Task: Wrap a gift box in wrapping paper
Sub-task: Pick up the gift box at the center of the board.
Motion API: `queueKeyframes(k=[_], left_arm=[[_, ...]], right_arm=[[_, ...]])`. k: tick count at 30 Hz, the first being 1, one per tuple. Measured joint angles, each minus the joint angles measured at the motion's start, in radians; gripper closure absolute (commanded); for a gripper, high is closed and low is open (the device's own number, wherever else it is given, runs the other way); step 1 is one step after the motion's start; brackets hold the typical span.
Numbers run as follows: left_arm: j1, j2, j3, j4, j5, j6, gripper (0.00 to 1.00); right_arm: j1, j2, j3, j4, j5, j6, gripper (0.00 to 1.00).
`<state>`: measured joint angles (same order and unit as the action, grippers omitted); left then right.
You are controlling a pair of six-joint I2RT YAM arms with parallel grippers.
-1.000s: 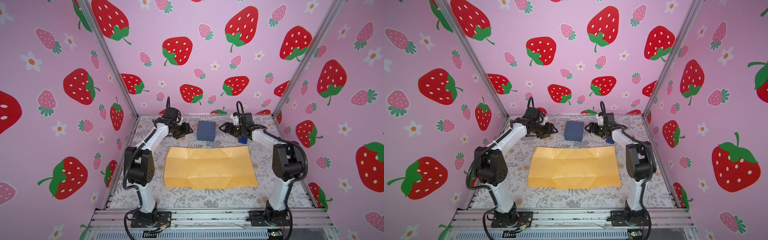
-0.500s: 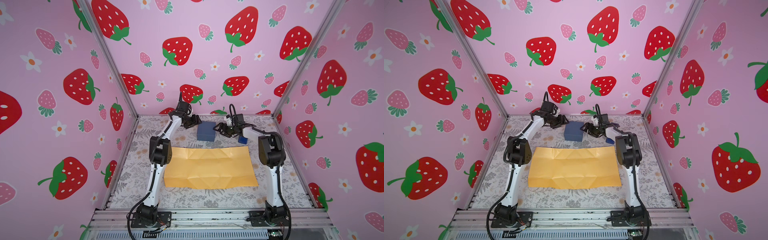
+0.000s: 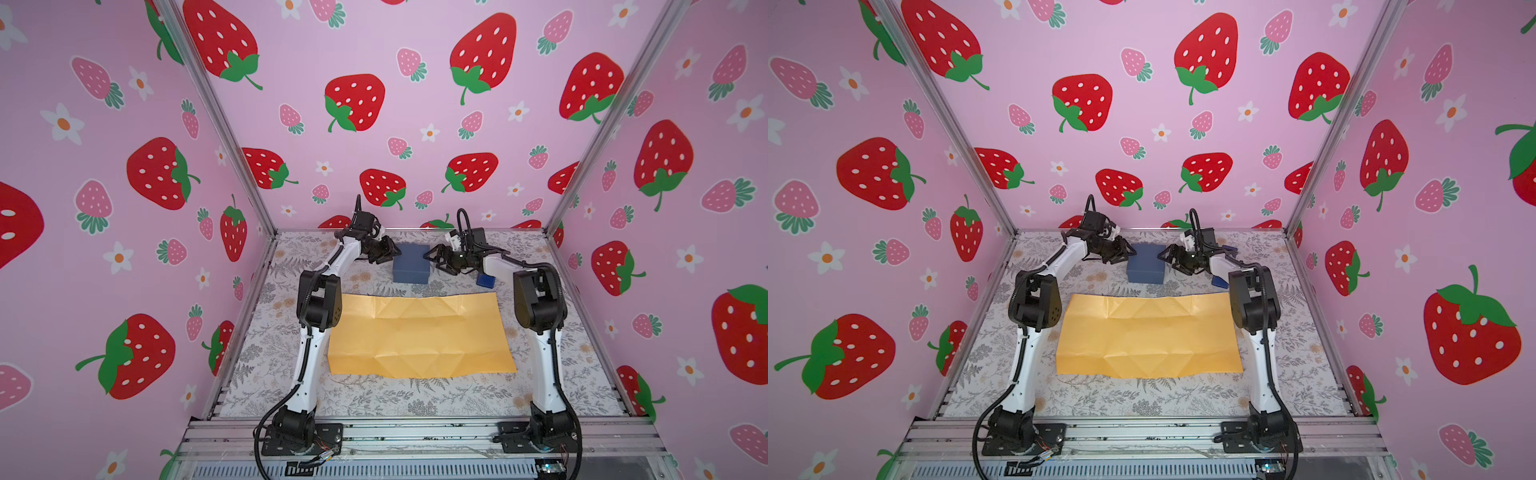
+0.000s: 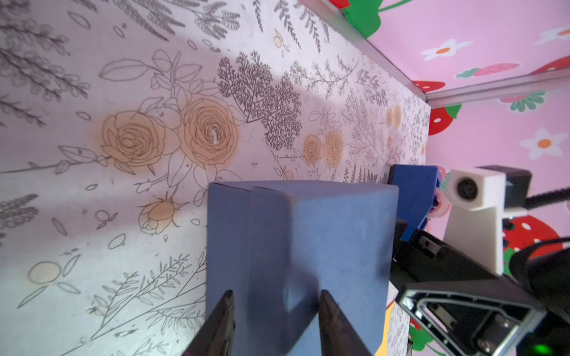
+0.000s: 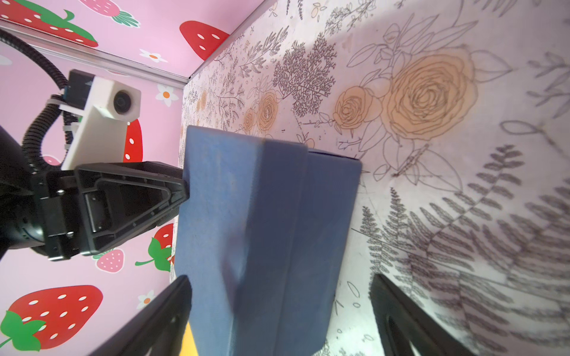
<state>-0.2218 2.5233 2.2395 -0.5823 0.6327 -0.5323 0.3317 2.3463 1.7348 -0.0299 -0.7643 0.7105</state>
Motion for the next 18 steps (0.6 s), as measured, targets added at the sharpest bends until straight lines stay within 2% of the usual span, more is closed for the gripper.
queueKeyframes(k=[3,4,18], left_arm=[[0.031,-0.010,-0.047,0.048,0.063,-0.025,0.60],[0.040,-0.010,-0.053,0.058,0.077,-0.028,0.60],[0.125,-0.011,-0.134,0.157,0.244,-0.067,0.67]], right_arm=[[0.004,0.007,0.000,0.008,-0.008,0.003,0.04],[0.007,0.011,0.000,0.012,-0.013,0.004,0.00],[0.087,0.099,0.092,0.034,-0.063,0.029,0.00]])
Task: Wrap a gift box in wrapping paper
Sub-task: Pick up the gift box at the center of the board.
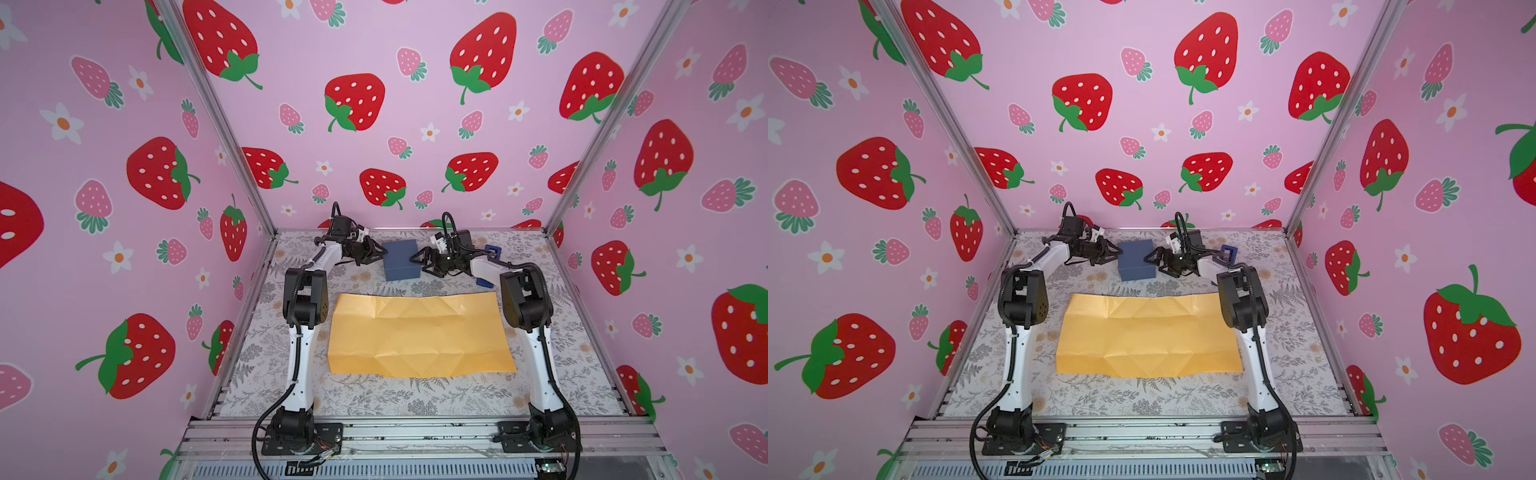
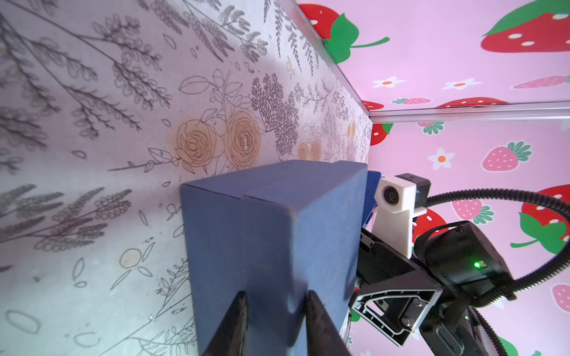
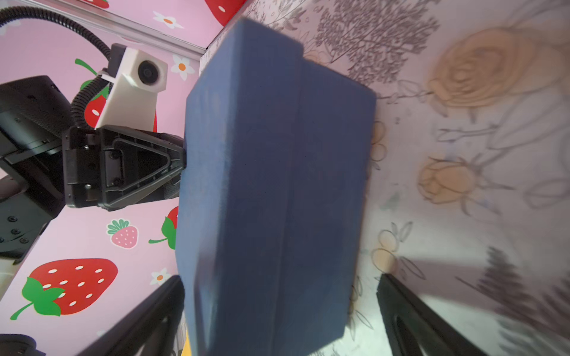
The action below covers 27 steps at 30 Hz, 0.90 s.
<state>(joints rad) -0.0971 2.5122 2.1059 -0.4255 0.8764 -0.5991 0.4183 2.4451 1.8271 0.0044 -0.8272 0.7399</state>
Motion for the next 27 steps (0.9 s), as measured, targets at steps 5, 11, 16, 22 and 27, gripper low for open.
queueKeyframes(k=[5,11,16,22,27], left_arm=[[0.013,0.000,-0.018,0.006,0.023,-0.003,0.48],[0.019,0.000,-0.031,0.000,0.026,0.003,0.46],[0.019,0.000,-0.019,-0.020,0.019,0.022,0.56],[0.036,-0.004,-0.066,0.051,0.085,-0.007,0.64],[0.048,-0.004,-0.073,0.068,0.116,-0.009,0.63]], right_arm=[[0.027,0.018,0.024,0.005,-0.008,0.011,0.00],[0.034,0.020,0.024,0.024,-0.013,0.046,0.00],[0.034,0.020,0.003,0.068,-0.023,0.079,0.00],[0.041,-0.016,-0.084,0.146,-0.053,0.122,0.00],[0.058,-0.038,-0.131,0.200,-0.083,0.159,0.02]])
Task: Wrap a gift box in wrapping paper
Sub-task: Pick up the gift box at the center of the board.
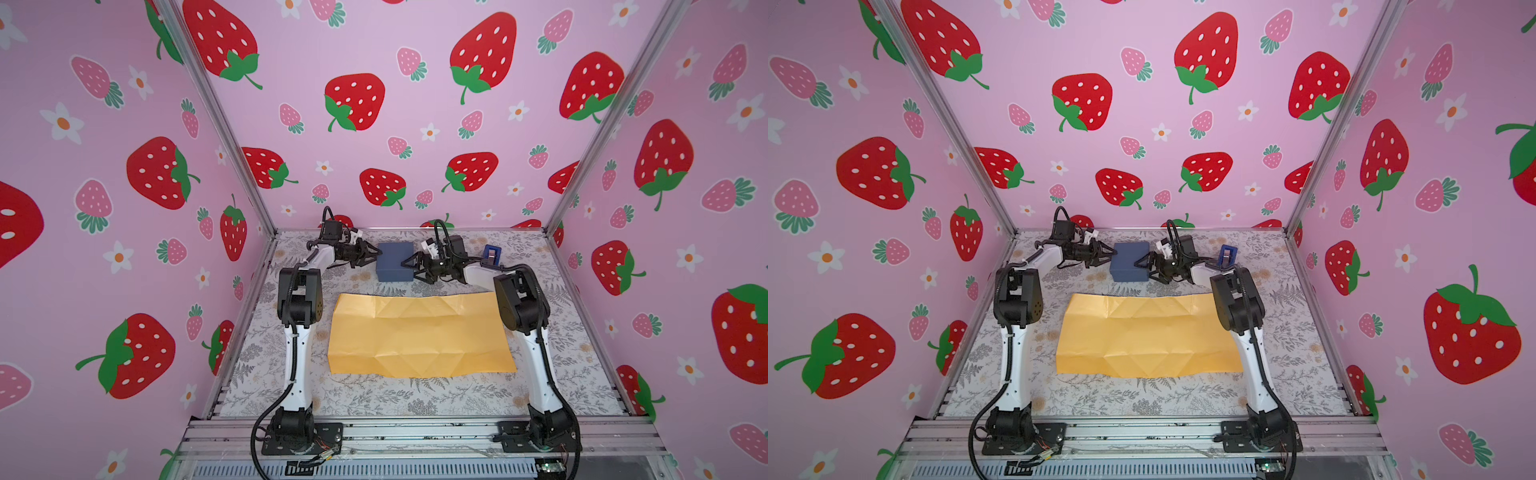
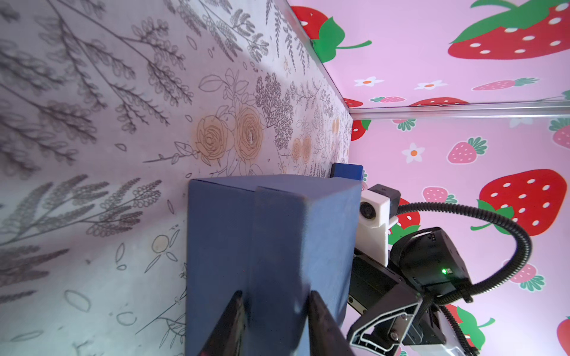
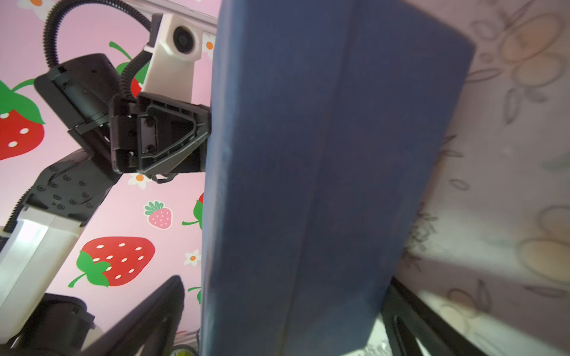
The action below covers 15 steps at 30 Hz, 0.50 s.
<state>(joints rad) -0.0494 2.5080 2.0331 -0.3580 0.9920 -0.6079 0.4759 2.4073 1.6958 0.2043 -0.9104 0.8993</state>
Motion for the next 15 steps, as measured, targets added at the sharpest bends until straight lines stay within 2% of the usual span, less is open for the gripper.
queueKeyframes(k=[3,8,12,15], left_arm=[[0.005,0.000,0.000,-0.006,0.007,-0.002,0.58],[0.005,0.001,0.001,-0.021,0.006,0.006,0.56],[-0.002,0.001,0.006,-0.041,0.006,0.013,0.56],[-0.009,-0.002,0.004,-0.042,0.005,0.013,0.56]], right_arm=[[0.009,-0.008,-0.018,0.025,-0.014,0.025,0.01],[0.015,-0.008,-0.022,0.035,-0.014,0.048,0.01],[0.015,-0.008,-0.021,0.034,-0.002,0.069,0.04],[0.013,-0.007,-0.021,0.029,0.014,0.081,0.12]])
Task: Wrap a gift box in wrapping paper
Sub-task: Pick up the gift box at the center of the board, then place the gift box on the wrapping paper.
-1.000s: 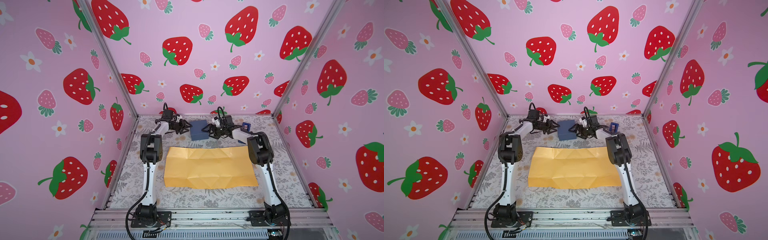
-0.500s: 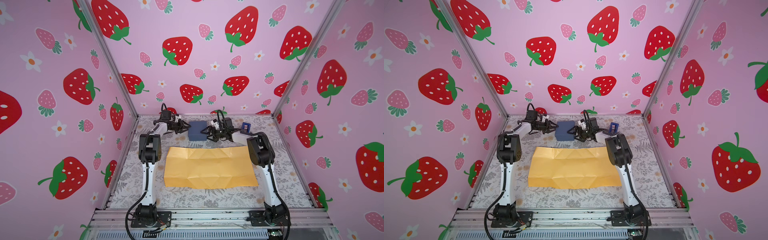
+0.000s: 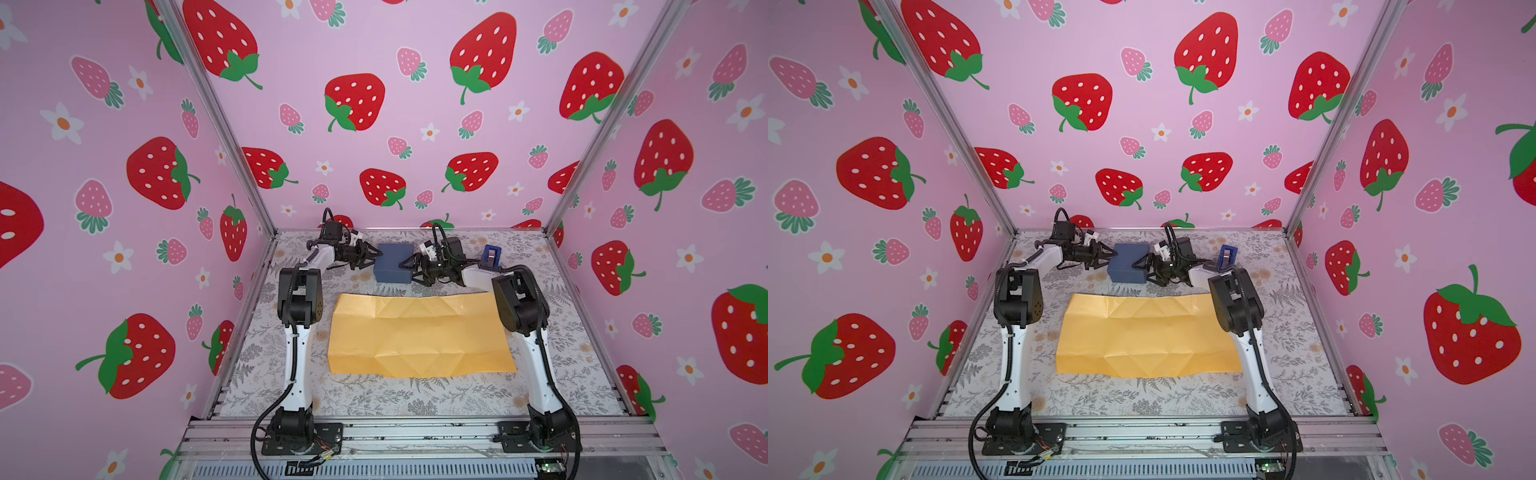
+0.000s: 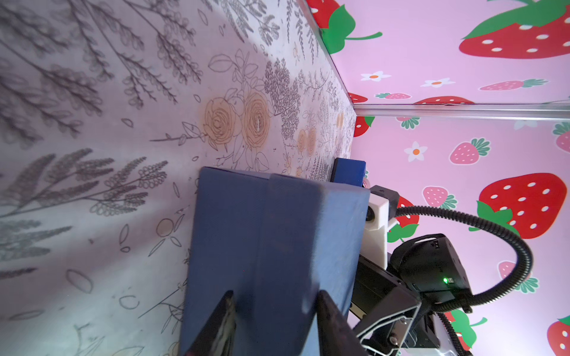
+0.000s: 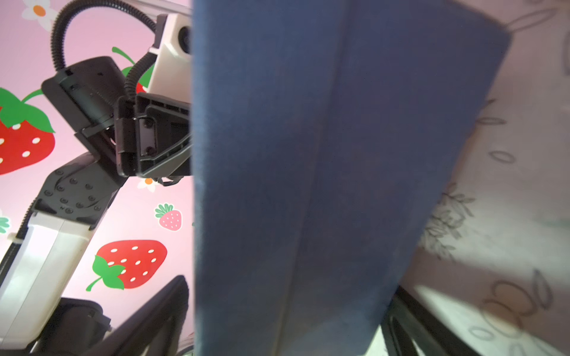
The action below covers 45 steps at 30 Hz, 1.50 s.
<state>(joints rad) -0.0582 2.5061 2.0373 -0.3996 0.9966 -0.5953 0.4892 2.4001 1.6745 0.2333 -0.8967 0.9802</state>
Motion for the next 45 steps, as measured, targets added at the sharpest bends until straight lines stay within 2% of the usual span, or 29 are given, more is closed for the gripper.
queueKeyframes(k=[5,10,15,20,27,33,39,45], left_arm=[[-0.001,-0.020,-0.017,-0.007,-0.018,-0.004,0.54],[-0.003,-0.071,-0.056,-0.054,-0.078,-0.005,0.43],[0.004,-0.179,-0.084,-0.100,-0.138,-0.006,0.38],[0.018,-0.336,-0.105,-0.111,-0.164,0.001,0.37],[0.005,-0.603,-0.348,-0.120,-0.217,0.033,0.37],[-0.035,-0.738,-0.552,-0.170,-0.303,0.084,0.37],[-0.058,-0.829,-0.707,-0.212,-0.378,0.132,0.37],[-0.064,-0.849,-0.819,-0.202,-0.397,0.141,0.37]], right_arm=[[-0.003,0.000,-0.001,0.006,0.011,0.018,0.23],[-0.007,-0.035,-0.061,0.036,0.018,0.014,0.28],[-0.017,-0.158,-0.177,0.034,0.025,-0.008,0.29],[-0.024,-0.332,-0.312,0.034,0.024,-0.040,0.29],[-0.029,-0.627,-0.609,-0.007,0.021,-0.106,0.28],[-0.016,-0.817,-0.874,-0.042,0.013,-0.134,0.28],[0.016,-0.867,-1.033,-0.029,0.010,-0.131,0.28],[0.063,-0.833,-1.054,0.026,0.009,-0.117,0.28]])
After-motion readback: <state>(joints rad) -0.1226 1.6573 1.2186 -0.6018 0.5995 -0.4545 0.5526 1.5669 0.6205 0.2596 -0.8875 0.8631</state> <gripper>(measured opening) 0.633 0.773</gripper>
